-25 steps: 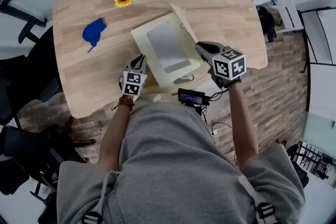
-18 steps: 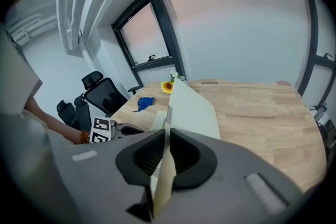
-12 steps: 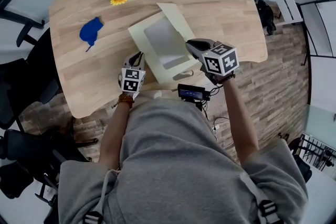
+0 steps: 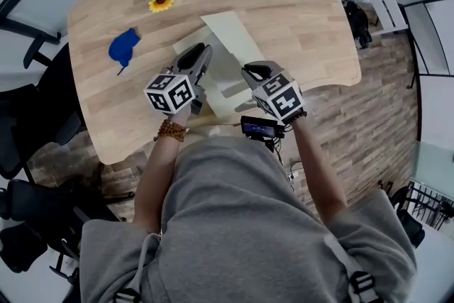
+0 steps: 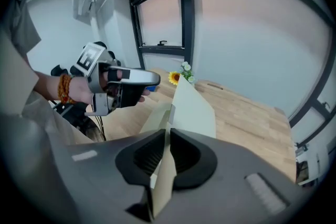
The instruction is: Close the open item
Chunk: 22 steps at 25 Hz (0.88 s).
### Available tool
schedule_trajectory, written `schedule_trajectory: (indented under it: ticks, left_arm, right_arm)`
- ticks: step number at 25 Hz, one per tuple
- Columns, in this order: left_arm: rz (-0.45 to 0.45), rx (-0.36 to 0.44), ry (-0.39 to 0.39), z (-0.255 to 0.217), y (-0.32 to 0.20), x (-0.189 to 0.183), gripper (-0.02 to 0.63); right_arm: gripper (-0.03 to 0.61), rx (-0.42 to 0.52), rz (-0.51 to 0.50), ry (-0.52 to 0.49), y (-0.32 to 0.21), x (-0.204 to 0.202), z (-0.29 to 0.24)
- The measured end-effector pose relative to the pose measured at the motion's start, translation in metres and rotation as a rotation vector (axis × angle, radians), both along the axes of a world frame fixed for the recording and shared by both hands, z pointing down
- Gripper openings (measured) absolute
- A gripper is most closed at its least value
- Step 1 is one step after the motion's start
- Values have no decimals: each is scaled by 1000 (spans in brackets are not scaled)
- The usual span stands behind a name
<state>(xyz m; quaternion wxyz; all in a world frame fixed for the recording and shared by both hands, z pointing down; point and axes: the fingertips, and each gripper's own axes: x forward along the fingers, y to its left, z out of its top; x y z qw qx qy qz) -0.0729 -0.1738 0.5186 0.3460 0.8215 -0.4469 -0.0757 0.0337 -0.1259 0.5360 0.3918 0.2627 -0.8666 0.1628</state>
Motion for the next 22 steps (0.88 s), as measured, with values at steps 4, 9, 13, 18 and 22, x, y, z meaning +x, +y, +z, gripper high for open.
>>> schedule_trajectory:
  ticks: [4,9,13,18,22]
  left_arm:
    - [47,-133,167,10,-7,17,114]
    - [83,-194,228,13,-8,40,120]
    - [67,-187,202,18,-17,36,63]
    - [57,-214,240,14,-19,39,43]
    - [65,-235,273,13,-25,43,40]
  right_arm:
    - [38,74,-27,70,5,-7,1]
    - [37,176,-92,155,11,-14,2]
    - [51,283,-175,224,15,-17,4]
    - [141,410,-296,169,27,-22,-2]
    - [240,387,-273,24,38,-7,-13]
